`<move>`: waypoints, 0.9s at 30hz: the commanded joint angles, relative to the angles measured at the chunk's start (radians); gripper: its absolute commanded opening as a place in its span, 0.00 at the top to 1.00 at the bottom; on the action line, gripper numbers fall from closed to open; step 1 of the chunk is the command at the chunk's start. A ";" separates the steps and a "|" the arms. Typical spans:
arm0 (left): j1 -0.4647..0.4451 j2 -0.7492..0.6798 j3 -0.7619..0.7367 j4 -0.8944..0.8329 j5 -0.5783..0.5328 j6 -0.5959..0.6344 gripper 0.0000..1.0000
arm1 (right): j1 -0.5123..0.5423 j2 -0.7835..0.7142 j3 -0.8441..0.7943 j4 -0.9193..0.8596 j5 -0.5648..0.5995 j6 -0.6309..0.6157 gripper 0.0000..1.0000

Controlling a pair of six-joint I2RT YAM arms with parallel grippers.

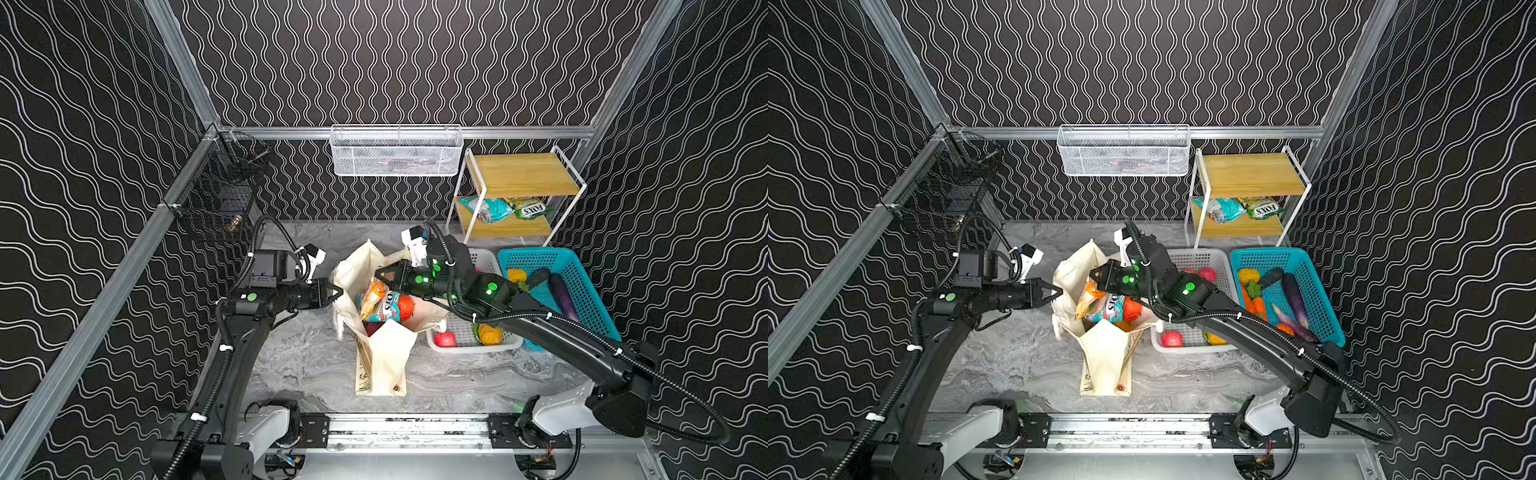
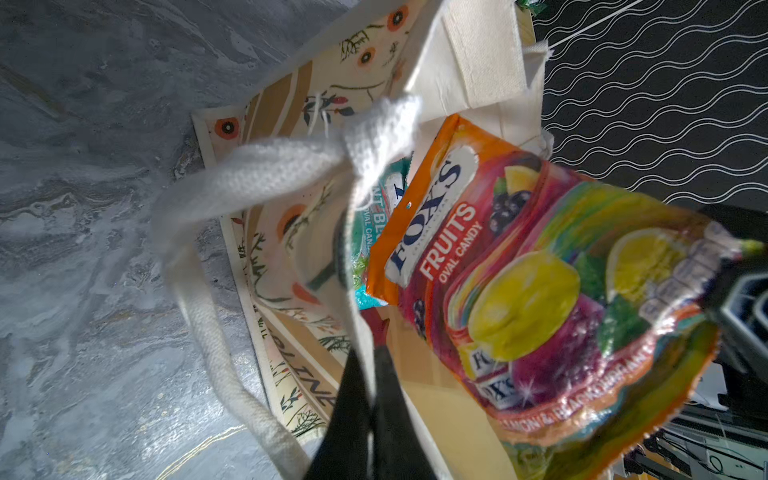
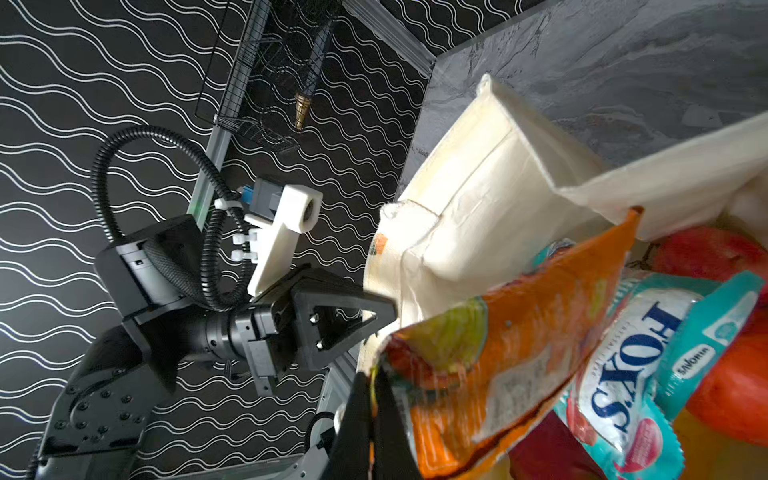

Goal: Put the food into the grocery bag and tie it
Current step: 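Carry the orange FOX'S bag with the right gripper over the tote bag, then lower the orange FOX'S bag into the tote and open the right gripper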

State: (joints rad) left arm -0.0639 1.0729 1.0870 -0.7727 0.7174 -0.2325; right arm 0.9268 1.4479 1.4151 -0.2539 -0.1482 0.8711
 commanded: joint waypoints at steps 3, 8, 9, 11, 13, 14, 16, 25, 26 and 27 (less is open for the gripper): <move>0.001 -0.009 0.010 0.027 0.019 0.014 1.00 | 0.003 0.022 0.002 0.070 -0.009 -0.003 1.00; 0.001 -0.013 0.014 0.023 0.020 0.013 1.00 | 0.003 0.046 -0.008 0.073 0.004 -0.007 1.00; 0.001 -0.014 0.016 0.023 0.020 0.014 1.00 | 0.003 0.052 -0.011 0.071 0.005 -0.010 1.00; 0.001 -0.016 0.021 0.014 0.022 0.016 1.00 | 0.003 0.068 -0.013 0.067 0.011 -0.015 1.00; 0.001 -0.023 0.029 0.009 0.022 0.015 1.00 | 0.003 0.083 -0.019 0.067 0.013 -0.018 1.00; 0.001 -0.027 0.033 0.008 0.022 0.014 1.00 | 0.003 0.091 -0.023 0.067 0.014 -0.019 1.00; 0.001 -0.030 0.041 0.001 0.021 0.016 1.00 | 0.003 0.107 -0.029 0.068 0.016 -0.023 1.00; 0.001 -0.025 0.037 0.005 0.023 0.020 1.00 | 0.003 0.195 -0.037 0.043 0.024 -0.043 1.00; 0.001 -0.025 0.033 0.008 0.023 0.020 1.00 | 0.003 0.207 -0.037 0.037 0.028 -0.046 1.00; 0.001 -0.025 0.031 0.010 0.022 0.019 1.00 | 0.002 0.217 -0.036 0.031 0.028 -0.046 1.00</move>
State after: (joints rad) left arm -0.0639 1.0496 1.1191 -0.8097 0.7101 -0.2325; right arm 0.9276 1.6455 1.3808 -0.2199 -0.1329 0.8360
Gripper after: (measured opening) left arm 0.059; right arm 0.050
